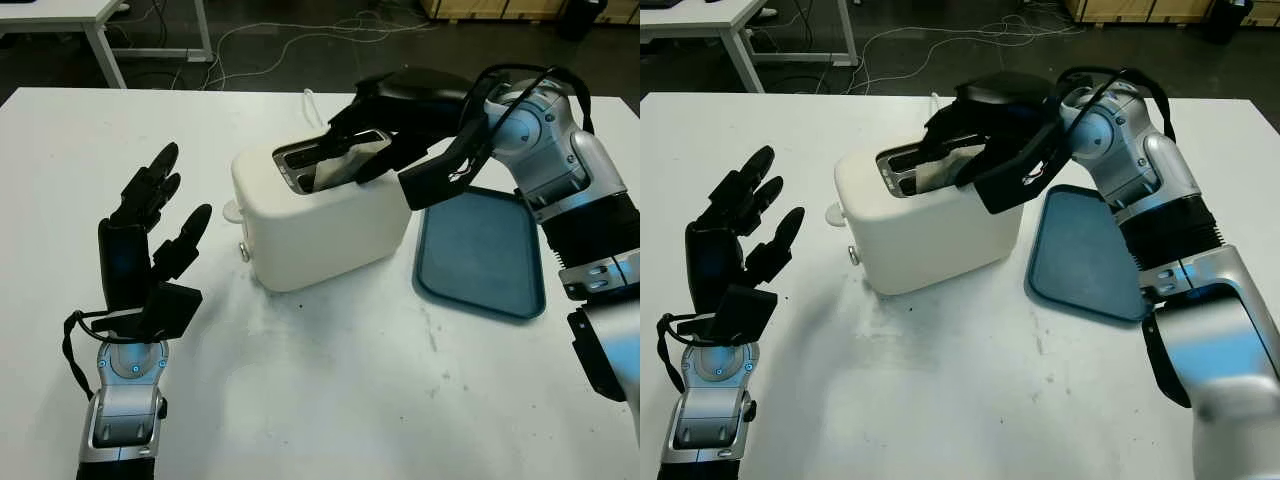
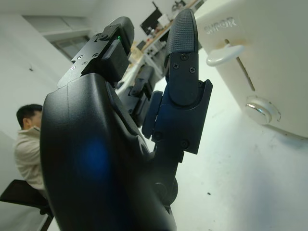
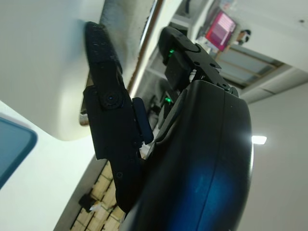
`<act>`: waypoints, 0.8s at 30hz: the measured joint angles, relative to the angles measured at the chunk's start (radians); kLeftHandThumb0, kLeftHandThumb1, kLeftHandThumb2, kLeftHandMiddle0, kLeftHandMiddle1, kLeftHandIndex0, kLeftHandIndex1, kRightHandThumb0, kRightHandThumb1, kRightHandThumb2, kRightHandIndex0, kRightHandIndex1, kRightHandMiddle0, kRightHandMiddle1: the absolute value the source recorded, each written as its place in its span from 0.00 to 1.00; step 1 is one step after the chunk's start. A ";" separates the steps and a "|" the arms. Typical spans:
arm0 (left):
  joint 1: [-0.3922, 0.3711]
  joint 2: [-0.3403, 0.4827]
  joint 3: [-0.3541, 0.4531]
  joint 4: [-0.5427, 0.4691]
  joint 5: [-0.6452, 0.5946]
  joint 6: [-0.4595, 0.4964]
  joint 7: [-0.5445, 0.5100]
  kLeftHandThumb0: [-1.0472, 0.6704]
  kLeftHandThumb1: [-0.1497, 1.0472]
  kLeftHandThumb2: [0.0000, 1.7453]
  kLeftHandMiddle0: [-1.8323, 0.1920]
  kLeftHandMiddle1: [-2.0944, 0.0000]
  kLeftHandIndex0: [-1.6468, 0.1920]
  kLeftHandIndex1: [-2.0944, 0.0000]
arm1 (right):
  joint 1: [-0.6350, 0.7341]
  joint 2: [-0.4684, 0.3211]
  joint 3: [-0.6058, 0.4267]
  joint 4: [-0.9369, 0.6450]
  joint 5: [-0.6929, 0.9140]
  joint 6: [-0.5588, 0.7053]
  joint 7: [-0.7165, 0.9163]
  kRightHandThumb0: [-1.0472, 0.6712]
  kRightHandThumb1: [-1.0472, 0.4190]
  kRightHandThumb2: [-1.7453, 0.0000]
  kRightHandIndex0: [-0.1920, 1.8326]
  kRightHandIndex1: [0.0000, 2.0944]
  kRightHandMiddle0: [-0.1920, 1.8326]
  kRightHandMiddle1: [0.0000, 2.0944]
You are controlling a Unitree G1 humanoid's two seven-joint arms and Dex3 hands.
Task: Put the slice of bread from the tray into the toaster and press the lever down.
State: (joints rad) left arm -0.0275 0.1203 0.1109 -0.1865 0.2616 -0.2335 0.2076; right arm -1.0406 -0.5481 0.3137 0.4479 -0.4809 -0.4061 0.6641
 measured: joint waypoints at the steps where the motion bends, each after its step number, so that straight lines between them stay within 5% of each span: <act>1: 0.000 0.000 0.000 0.000 0.000 0.000 0.000 0.27 0.89 0.16 0.59 1.00 0.62 1.00 | 0.000 0.000 -0.008 -0.002 0.010 -0.002 -0.004 0.20 0.13 1.00 0.10 0.12 0.24 0.00; 16: 0.000 -0.009 0.001 0.000 -0.002 0.000 0.000 0.27 0.89 0.16 0.59 1.00 0.61 1.00 | 0.022 0.031 -0.182 -0.055 0.155 -0.041 -0.245 0.22 0.09 0.96 0.13 0.43 0.33 0.03; 19: 0.000 -0.007 0.001 0.000 -0.002 0.000 0.000 0.28 0.89 0.16 0.59 1.00 0.62 1.00 | 0.111 0.044 -0.240 -0.110 0.182 -0.021 -0.324 0.21 0.09 0.86 0.18 0.38 0.34 0.03; 24: -0.001 -0.005 0.001 0.001 -0.002 -0.001 -0.002 0.28 0.89 0.16 0.59 1.00 0.62 1.00 | 0.341 0.061 -0.326 -0.221 0.251 0.090 -0.375 0.27 0.09 0.78 0.29 0.12 0.34 0.00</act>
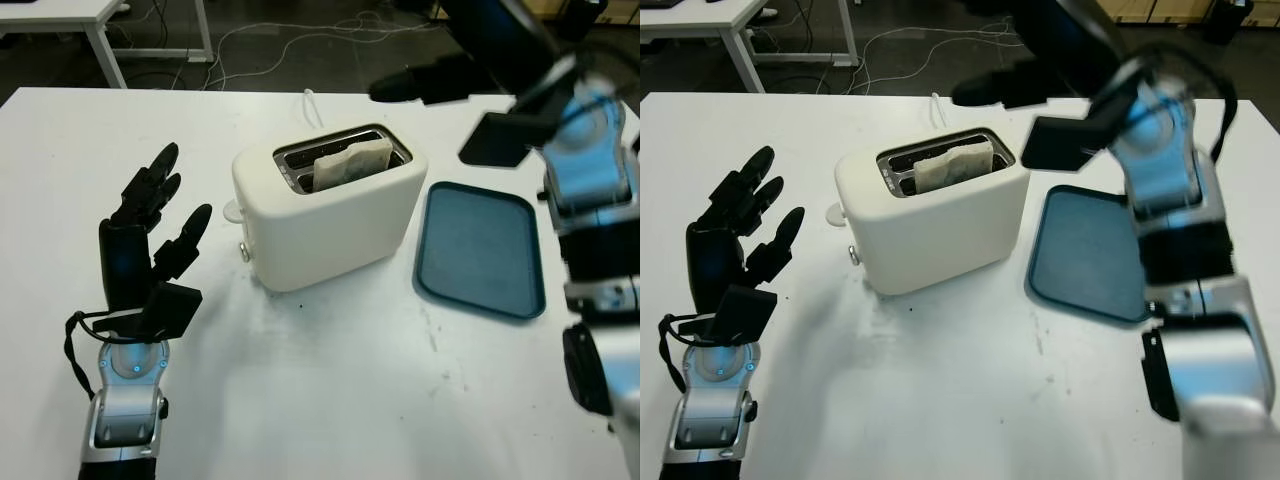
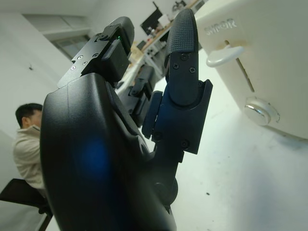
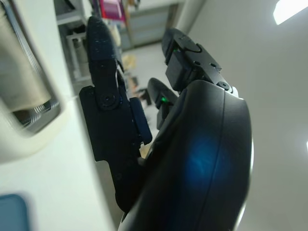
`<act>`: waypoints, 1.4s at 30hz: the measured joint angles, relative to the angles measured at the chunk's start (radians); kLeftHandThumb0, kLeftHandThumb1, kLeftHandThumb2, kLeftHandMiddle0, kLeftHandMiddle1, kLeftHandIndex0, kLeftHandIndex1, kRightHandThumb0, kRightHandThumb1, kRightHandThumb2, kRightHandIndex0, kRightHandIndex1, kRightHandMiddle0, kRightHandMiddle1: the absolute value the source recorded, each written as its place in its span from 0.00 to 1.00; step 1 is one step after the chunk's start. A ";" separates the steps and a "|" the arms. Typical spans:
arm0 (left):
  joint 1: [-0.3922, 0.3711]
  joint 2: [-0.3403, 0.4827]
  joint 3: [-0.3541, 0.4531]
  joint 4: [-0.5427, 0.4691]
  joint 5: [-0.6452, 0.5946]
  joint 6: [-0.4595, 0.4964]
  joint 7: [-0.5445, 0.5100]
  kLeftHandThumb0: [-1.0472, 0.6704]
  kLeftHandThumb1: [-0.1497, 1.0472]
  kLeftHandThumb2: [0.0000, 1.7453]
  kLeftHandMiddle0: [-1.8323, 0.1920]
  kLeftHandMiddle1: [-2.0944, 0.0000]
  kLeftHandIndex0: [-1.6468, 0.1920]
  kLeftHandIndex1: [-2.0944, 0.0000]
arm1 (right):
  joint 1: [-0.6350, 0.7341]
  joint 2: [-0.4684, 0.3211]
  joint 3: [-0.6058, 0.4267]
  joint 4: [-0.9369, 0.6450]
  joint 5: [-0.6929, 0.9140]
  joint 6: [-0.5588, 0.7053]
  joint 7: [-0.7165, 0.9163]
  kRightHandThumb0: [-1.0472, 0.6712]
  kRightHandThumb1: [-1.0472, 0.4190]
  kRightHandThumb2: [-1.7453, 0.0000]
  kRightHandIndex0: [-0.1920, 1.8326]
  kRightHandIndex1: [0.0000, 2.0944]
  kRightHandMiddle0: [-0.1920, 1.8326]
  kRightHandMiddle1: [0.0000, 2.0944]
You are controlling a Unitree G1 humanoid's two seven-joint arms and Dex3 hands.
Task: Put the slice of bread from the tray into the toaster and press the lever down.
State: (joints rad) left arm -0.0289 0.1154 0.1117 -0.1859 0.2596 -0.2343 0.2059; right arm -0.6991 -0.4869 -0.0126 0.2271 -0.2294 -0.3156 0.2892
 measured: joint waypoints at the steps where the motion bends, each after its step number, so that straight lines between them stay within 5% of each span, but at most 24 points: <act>1: -0.001 0.000 0.000 0.000 0.000 0.000 -0.001 0.28 0.89 0.16 0.59 1.00 0.62 1.00 | 0.051 0.007 -0.016 -0.015 0.021 0.010 -0.006 0.28 0.09 0.77 0.29 0.10 0.33 0.00; 12: -0.010 0.010 0.000 0.002 0.000 -0.001 -0.014 0.27 0.89 0.16 0.59 1.00 0.62 1.00 | 0.474 0.189 -0.111 -0.231 0.176 0.096 -0.128 0.30 0.09 0.67 0.30 0.03 0.30 0.01; 24: -0.009 0.033 0.019 -0.015 0.000 0.021 -0.041 0.27 0.89 0.15 0.59 1.00 0.62 1.00 | 0.622 0.292 -0.140 -0.343 0.186 0.127 -0.244 0.27 0.09 0.69 0.30 0.01 0.30 0.00; 28: 0.003 0.102 0.036 -0.049 0.036 0.041 -0.085 0.26 0.89 0.16 0.58 1.00 0.61 0.99 | 0.624 0.292 -0.155 -0.343 0.215 0.148 -0.242 0.26 0.09 0.72 0.31 0.01 0.30 0.00; 36: 0.013 0.380 0.080 -0.075 0.174 -0.012 -0.211 0.33 0.89 0.13 0.49 0.95 0.48 0.95 | 0.612 0.290 -0.154 -0.335 0.215 0.160 -0.241 0.26 0.09 0.73 0.31 0.00 0.31 0.00; 42: 0.013 0.470 0.083 -0.144 0.255 -0.047 -0.244 0.37 0.89 0.14 0.42 0.92 0.41 0.95 | 0.604 0.290 -0.152 -0.332 0.215 0.166 -0.240 0.27 0.09 0.72 0.31 0.00 0.31 0.00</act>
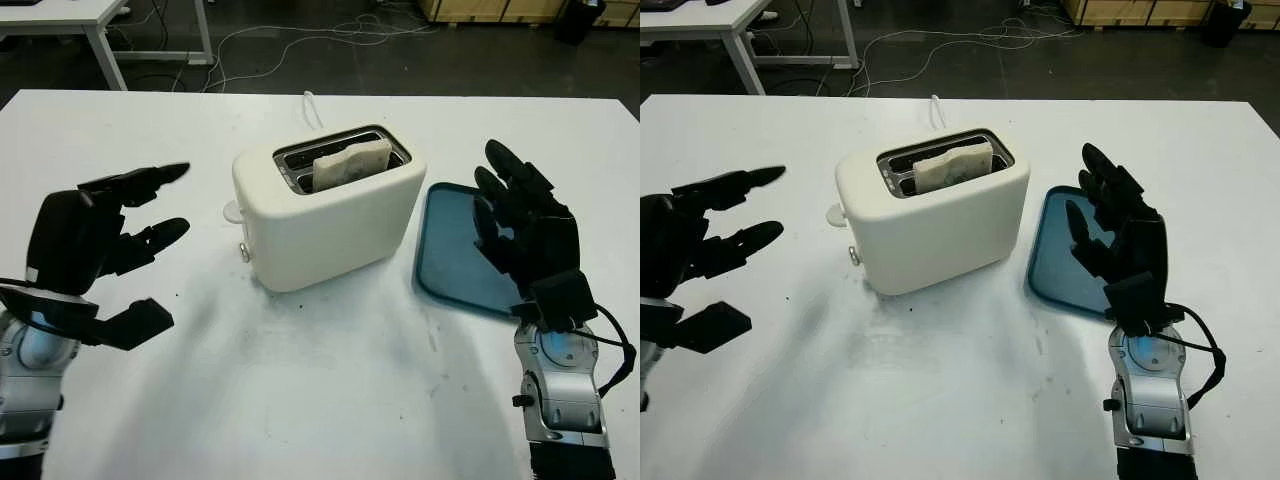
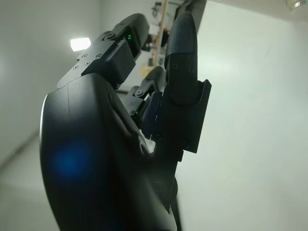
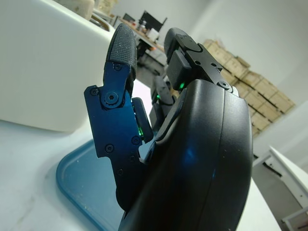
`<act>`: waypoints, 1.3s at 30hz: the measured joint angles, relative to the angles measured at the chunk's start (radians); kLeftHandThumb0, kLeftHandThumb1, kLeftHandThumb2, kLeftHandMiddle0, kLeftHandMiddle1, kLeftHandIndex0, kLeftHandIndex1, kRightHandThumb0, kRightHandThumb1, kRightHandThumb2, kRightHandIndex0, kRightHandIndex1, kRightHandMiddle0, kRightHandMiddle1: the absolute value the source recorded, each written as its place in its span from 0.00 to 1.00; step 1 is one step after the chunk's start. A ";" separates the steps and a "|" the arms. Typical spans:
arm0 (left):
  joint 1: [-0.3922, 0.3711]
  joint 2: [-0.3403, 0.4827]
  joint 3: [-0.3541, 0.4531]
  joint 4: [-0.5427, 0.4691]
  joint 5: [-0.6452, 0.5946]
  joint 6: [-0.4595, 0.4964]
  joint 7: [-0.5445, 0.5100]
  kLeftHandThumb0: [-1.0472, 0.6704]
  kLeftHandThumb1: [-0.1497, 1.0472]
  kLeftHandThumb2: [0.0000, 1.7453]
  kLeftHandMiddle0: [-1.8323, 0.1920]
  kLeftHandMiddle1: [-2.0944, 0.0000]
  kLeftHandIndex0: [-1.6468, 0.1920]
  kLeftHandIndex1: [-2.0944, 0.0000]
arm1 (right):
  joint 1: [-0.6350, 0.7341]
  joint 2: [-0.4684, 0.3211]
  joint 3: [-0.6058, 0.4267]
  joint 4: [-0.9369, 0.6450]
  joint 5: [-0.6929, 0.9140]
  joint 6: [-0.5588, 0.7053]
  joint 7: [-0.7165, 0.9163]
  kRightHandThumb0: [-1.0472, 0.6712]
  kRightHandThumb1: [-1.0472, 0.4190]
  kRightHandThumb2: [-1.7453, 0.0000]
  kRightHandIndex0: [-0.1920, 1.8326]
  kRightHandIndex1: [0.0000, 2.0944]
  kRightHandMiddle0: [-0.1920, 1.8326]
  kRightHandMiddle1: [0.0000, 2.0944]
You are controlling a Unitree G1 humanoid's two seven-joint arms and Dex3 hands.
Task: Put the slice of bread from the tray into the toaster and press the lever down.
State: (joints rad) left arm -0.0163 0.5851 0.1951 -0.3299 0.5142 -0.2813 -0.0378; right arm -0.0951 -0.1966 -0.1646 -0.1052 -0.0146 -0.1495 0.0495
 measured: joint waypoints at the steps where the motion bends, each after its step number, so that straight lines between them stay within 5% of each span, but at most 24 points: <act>1: 0.000 0.013 0.000 -0.016 0.013 0.002 -0.015 0.38 0.89 0.16 0.42 0.92 0.41 0.95 | -0.003 0.000 0.000 0.000 0.000 0.000 0.000 0.26 0.09 0.72 0.31 0.00 0.31 0.00; 14: -0.049 0.058 -0.069 0.011 0.033 0.009 -0.147 0.39 0.89 0.26 0.44 0.90 0.44 0.99 | -0.011 0.000 0.000 0.000 0.009 0.024 0.009 0.26 0.09 0.73 0.32 0.00 0.31 0.00; 17: -0.078 0.076 -0.088 0.039 0.069 -0.007 -0.146 0.38 0.89 0.25 0.54 0.65 0.41 0.99 | -0.011 0.000 0.000 0.000 0.010 0.025 0.009 0.25 0.09 0.73 0.32 0.00 0.31 0.00; 20: -0.097 0.076 -0.100 0.054 0.100 -0.012 -0.145 0.40 0.89 0.24 0.59 0.53 0.39 0.99 | -0.011 0.000 0.000 0.000 0.010 0.025 0.009 0.26 0.09 0.73 0.32 0.00 0.31 0.00; 39: -0.134 0.086 -0.115 0.087 0.143 -0.013 -0.129 0.42 0.89 0.26 0.65 0.36 0.41 1.00 | -0.011 0.000 0.000 -0.001 0.021 0.031 0.016 0.24 0.09 0.74 0.33 0.00 0.32 0.00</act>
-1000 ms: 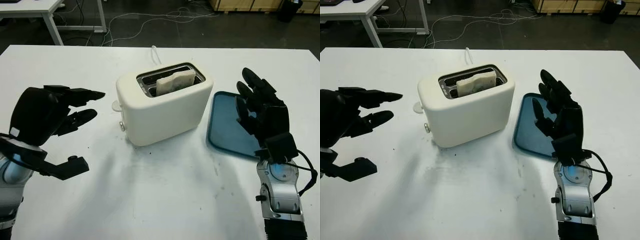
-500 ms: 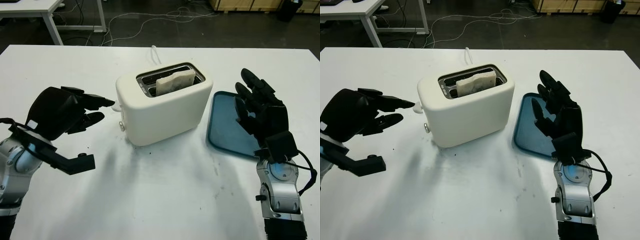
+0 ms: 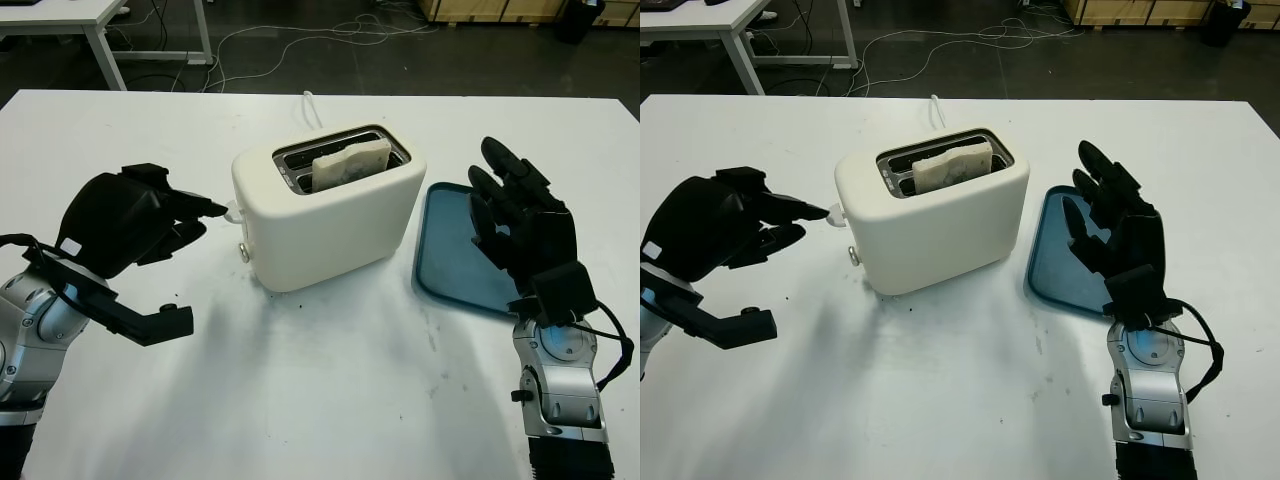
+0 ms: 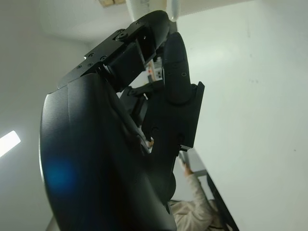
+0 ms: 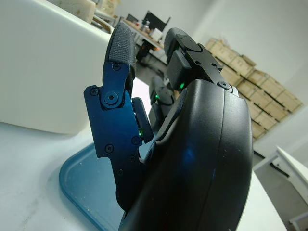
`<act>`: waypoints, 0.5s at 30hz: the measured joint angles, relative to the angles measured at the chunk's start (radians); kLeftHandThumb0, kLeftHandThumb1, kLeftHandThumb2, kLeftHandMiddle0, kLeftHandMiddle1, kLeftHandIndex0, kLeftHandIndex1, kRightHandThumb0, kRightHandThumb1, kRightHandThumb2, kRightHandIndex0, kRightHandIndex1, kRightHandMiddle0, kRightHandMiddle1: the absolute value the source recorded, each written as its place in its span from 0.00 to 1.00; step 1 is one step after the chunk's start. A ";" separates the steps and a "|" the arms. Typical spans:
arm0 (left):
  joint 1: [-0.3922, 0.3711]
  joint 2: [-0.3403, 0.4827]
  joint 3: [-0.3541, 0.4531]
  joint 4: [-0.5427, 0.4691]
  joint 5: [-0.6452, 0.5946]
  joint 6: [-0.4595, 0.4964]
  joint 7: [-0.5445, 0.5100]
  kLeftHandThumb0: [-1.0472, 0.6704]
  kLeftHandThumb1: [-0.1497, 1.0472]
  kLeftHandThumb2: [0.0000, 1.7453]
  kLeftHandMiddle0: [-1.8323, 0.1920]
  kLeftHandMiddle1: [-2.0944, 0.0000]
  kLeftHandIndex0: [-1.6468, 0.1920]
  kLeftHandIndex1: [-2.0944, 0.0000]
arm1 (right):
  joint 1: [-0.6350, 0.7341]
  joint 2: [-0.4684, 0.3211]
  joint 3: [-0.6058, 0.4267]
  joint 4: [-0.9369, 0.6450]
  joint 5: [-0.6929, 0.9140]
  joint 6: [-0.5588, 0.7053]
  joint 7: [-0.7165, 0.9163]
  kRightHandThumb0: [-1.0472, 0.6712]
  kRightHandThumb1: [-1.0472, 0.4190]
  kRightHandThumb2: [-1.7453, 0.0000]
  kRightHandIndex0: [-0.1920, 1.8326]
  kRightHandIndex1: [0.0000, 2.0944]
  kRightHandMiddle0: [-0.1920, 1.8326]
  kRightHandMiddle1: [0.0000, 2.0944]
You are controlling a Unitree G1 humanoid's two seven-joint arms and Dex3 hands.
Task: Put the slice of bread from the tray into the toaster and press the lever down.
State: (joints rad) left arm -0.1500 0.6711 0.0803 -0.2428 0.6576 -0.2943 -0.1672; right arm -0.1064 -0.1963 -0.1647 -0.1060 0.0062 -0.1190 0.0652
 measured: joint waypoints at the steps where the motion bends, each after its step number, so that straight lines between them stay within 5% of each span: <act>1: -0.003 0.002 -0.001 0.000 0.000 0.001 -0.001 0.41 0.89 0.26 0.66 0.35 0.41 1.00 | 0.000 0.000 0.000 -0.001 0.000 0.003 0.000 0.24 0.09 0.74 0.33 0.00 0.32 0.00; 15: -0.013 0.004 -0.023 0.004 -0.004 0.008 -0.015 0.40 0.89 0.26 0.66 0.33 0.41 1.00 | 0.000 0.000 0.000 -0.001 0.001 0.011 0.000 0.25 0.09 0.74 0.33 0.00 0.32 0.00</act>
State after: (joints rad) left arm -0.1630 0.6753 0.0574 -0.2389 0.6540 -0.2867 -0.1818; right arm -0.1063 -0.1963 -0.1648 -0.1073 0.0072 -0.1082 0.0653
